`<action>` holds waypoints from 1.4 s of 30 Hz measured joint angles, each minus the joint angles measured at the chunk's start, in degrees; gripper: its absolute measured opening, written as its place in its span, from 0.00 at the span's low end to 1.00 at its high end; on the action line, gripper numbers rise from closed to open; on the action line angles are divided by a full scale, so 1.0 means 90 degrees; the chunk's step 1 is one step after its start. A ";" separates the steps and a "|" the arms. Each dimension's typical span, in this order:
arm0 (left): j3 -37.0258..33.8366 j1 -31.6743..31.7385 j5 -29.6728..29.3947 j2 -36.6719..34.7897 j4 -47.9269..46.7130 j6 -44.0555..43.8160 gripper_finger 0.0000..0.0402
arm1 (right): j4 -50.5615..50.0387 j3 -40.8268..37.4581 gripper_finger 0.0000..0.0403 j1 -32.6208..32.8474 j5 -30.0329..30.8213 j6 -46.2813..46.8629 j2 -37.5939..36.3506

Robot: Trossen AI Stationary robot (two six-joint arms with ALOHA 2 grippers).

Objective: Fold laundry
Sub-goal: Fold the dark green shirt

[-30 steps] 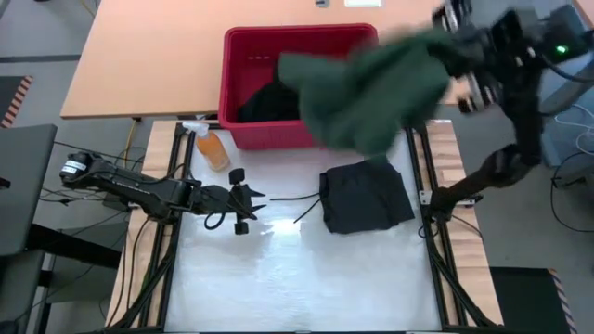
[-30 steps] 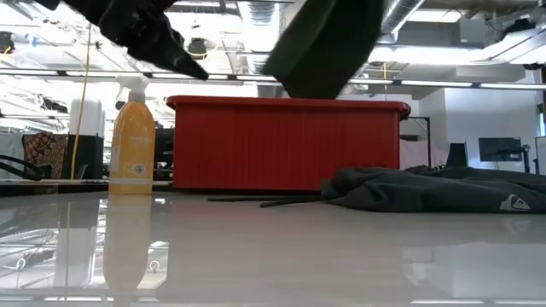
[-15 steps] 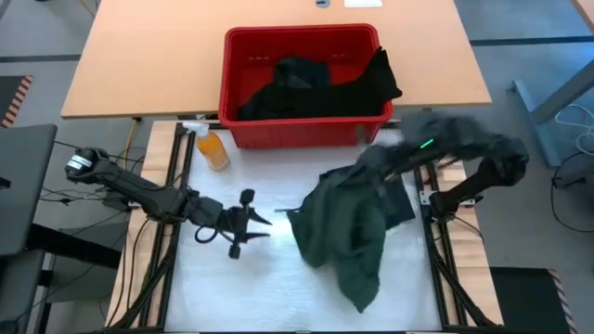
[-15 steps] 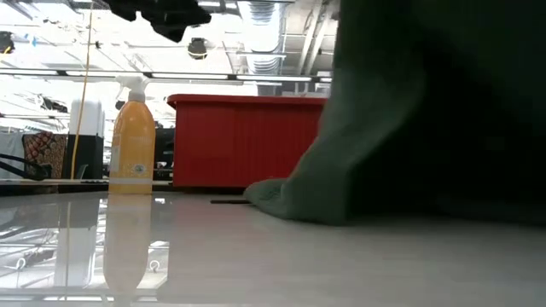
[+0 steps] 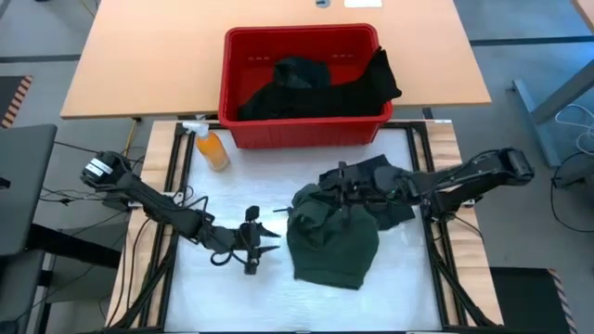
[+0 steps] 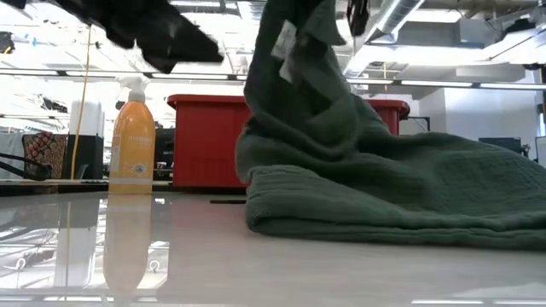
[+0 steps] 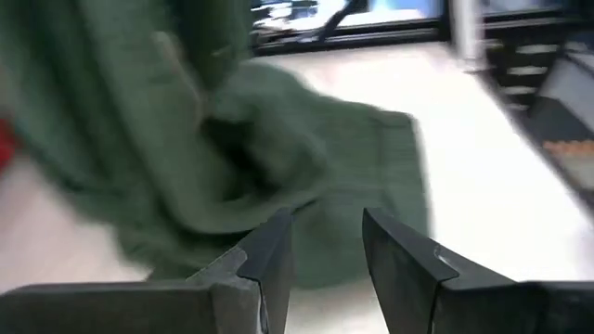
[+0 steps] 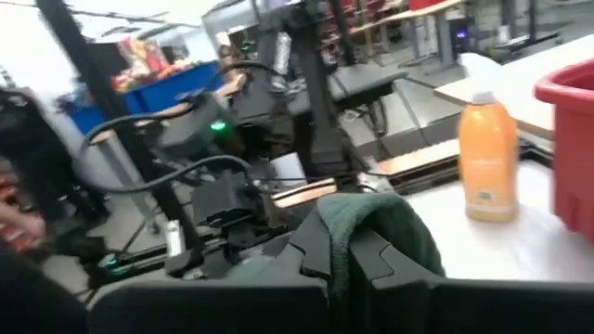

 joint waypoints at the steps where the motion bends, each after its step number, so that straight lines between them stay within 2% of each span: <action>1: -0.0004 0.0003 -0.0256 0.0001 -0.0141 -0.0128 0.30 | -0.0043 -0.0033 0.05 -0.0017 0.0031 0.0004 0.0038; 5: -0.0007 0.0008 -0.0954 -0.0002 0.0104 -0.0153 0.30 | -0.0276 -0.0044 0.06 0.0047 0.0251 0.0000 0.0165; 11: -0.0005 0.0100 -0.1081 -0.0004 0.1563 0.0623 0.30 | -0.0366 -0.0055 0.05 0.0287 0.1445 -0.0034 0.0732; 17: 0.0000 0.0454 -0.1134 0.0094 0.1905 0.0471 0.31 | 0.0722 -0.0045 0.06 0.0321 0.1690 0.0438 0.1840; 22: 0.0026 0.0622 -0.1103 0.0443 0.1886 0.0290 0.40 | 0.1769 -0.0049 0.06 0.0274 0.1702 0.0785 0.2586; 26: 0.0129 0.0707 -0.1468 0.0705 0.1615 0.0063 0.48 | 0.2316 -0.0045 0.06 0.0175 0.1696 0.1237 0.3043; 31: 0.0361 0.0712 -0.2481 0.0840 0.0740 -0.0368 0.54 | 0.2890 -0.0045 0.06 0.0073 0.1700 0.1521 0.3364; 36: 0.0535 0.0712 -0.2511 0.0838 0.0032 -0.0854 0.55 | 0.3413 -0.0045 0.06 0.0023 0.1698 0.1566 0.3480; 42: 0.0542 0.0800 -0.2511 0.0838 -0.0518 -0.1597 0.55 | 0.3389 0.0080 0.06 0.0098 0.1592 0.1566 0.3480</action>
